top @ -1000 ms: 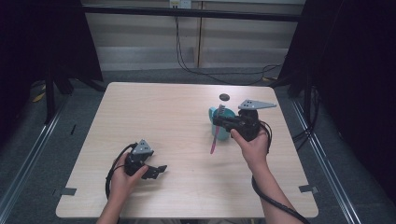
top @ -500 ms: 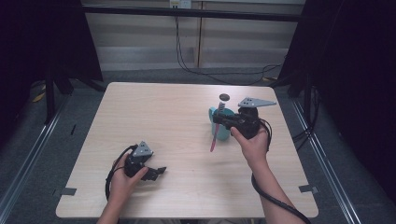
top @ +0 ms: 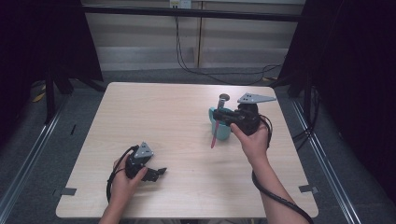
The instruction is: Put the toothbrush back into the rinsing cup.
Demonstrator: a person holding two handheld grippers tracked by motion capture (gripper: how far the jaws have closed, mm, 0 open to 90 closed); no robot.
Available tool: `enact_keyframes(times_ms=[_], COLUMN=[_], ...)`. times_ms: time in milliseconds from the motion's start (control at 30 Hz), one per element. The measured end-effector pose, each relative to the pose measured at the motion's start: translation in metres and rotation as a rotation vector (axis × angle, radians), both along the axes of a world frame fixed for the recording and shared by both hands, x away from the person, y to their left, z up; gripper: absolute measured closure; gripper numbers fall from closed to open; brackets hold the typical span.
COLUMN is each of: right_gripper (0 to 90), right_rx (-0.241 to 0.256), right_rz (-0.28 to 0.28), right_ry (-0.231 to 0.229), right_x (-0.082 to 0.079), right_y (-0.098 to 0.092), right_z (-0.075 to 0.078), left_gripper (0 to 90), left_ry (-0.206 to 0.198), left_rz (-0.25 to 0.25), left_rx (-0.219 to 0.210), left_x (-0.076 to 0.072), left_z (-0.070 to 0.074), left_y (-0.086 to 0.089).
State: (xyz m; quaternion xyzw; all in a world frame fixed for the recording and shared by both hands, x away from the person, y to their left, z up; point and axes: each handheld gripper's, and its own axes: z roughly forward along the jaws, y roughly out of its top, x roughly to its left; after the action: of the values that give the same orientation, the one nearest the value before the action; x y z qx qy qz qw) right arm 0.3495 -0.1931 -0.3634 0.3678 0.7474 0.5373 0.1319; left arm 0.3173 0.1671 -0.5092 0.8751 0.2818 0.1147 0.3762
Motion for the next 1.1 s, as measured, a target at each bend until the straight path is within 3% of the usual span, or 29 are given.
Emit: enact_keyframes(times_ms=[1100], right_gripper=[83.9], right_rx=[-0.034], right_rz=[-0.013], right_ry=[-0.061], right_x=[0.022], right_y=[0.003], right_z=[0.044], left_gripper=[14.2], left_ry=[-0.002], left_rz=[0.010], left_rx=[-0.009], left_x=[-0.001], left_z=[-0.001], left_y=[-0.001])
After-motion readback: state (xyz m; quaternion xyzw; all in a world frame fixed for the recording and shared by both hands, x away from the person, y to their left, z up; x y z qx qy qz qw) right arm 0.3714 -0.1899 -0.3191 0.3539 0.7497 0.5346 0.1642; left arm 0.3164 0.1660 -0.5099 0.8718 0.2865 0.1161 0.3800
